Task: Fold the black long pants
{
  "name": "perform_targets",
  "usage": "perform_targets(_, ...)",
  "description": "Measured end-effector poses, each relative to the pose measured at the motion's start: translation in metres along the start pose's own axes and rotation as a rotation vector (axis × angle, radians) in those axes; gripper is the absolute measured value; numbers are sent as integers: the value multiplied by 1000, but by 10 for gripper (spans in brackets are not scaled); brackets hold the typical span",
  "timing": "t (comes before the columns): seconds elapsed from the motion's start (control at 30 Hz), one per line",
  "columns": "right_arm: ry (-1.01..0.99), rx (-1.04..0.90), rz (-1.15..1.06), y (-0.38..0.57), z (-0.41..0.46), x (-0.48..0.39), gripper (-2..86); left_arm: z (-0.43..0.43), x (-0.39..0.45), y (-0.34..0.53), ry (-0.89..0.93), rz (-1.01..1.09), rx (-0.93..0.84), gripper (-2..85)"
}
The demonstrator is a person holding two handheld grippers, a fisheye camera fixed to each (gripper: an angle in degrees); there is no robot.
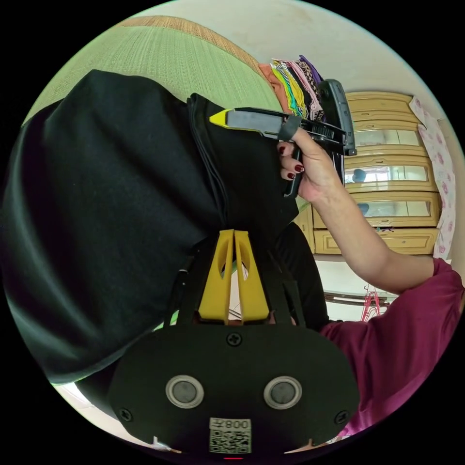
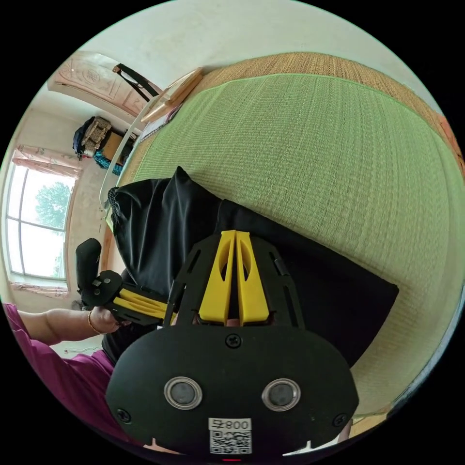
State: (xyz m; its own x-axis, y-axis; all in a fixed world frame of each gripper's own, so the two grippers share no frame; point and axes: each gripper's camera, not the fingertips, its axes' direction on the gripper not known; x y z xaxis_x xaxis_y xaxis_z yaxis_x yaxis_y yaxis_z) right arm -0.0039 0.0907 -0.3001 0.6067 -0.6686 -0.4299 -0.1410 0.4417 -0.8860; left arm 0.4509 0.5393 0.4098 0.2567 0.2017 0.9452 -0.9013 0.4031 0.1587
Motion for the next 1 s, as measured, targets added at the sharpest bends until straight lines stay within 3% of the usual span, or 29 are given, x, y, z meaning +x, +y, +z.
perform_targets(0.17, -43, 77, 16, 66, -43, 33, 1, 10, 38, -10, -11, 20, -8, 3)
perform_targets(0.33, -56, 111, 143, 156, -74, 87, 4, 19, 75, -23, -9, 10, 7, 6)
perform_targets(0.57, -3, 213, 371, 280, -132, 177, 31, 37, 172, -44, -35, 160, -12, 36)
perform_targets(0.83, -209, 156, 449, 356, -115, 256, 57, 96, 293, -77, -87, 322, -96, 72)
perform_targets(1.0, -423, 231, 485, 392, -117, 301, 47, 135, 381, -101, -178, 442, -117, 97)
